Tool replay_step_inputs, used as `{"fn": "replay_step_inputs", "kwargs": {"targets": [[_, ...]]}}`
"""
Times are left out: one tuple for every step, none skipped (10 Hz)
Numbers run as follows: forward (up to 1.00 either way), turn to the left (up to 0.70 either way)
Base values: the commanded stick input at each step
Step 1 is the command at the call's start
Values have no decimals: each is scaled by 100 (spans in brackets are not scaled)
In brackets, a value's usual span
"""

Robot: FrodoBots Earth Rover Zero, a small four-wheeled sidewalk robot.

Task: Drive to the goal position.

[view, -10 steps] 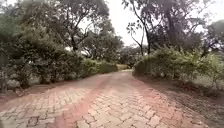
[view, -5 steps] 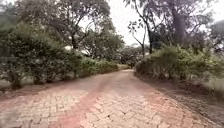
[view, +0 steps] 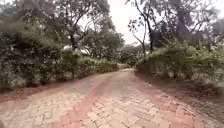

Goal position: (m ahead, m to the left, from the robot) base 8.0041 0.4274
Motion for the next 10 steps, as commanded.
{"fn": "replay_step_inputs", "kwargs": {"targets": [[70, -2], [70, 0], [70, 0], [70, 0], [70, 0], [70, 0], [70, 0], [70, 0], [70, 0], [70, 0]]}}
